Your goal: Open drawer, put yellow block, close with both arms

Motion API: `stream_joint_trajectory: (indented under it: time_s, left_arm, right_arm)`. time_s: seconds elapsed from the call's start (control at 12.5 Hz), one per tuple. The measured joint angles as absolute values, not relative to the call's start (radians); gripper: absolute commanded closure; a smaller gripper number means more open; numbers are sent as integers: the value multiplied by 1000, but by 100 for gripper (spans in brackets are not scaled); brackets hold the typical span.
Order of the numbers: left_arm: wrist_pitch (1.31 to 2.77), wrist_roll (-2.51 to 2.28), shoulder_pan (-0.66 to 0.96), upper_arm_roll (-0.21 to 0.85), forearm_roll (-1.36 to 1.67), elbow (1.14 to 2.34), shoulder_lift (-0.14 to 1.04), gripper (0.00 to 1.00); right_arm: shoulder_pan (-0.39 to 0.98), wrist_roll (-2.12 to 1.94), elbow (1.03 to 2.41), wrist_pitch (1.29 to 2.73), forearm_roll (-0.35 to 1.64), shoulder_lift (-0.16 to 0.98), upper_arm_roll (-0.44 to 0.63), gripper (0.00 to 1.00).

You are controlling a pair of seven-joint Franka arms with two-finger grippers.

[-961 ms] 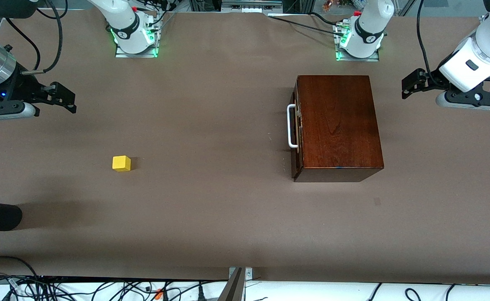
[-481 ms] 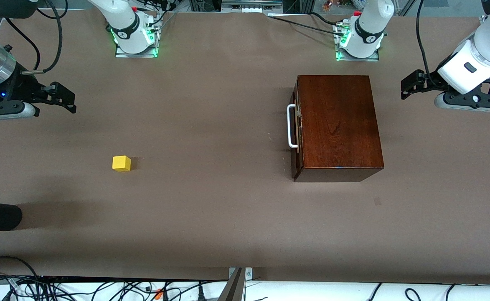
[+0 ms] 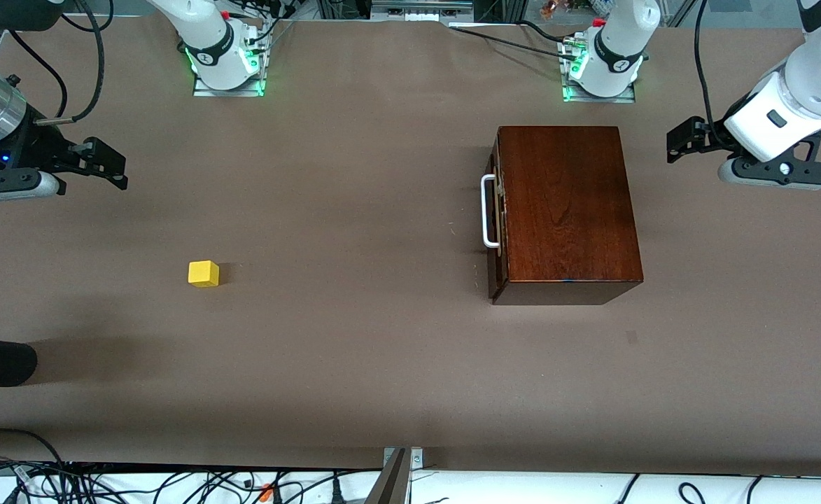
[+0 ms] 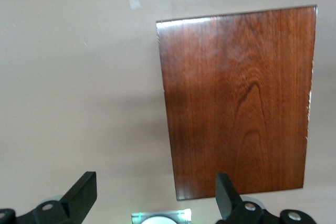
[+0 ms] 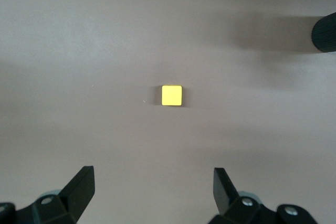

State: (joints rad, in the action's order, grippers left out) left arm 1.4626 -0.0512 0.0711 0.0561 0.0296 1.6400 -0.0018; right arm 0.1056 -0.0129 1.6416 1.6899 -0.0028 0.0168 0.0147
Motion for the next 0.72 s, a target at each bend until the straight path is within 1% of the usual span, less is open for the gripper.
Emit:
stream_joint_trajectory:
  time_s: [0.4,0.56,0.72]
  left_arm:
    - [1432,-49,74,60,48,1640,11,0]
    - [1432,-51,80,103,50,1639,17,0]
    - [1456,-93,89,179,51,1639,39,0]
  right_arm:
    - [106,-13,1642,1690,-3,17,15,0]
    - [105,-13,1642,1690,-3,17,15,0]
    - [105,-13,1642,1690,-3,17,15,0]
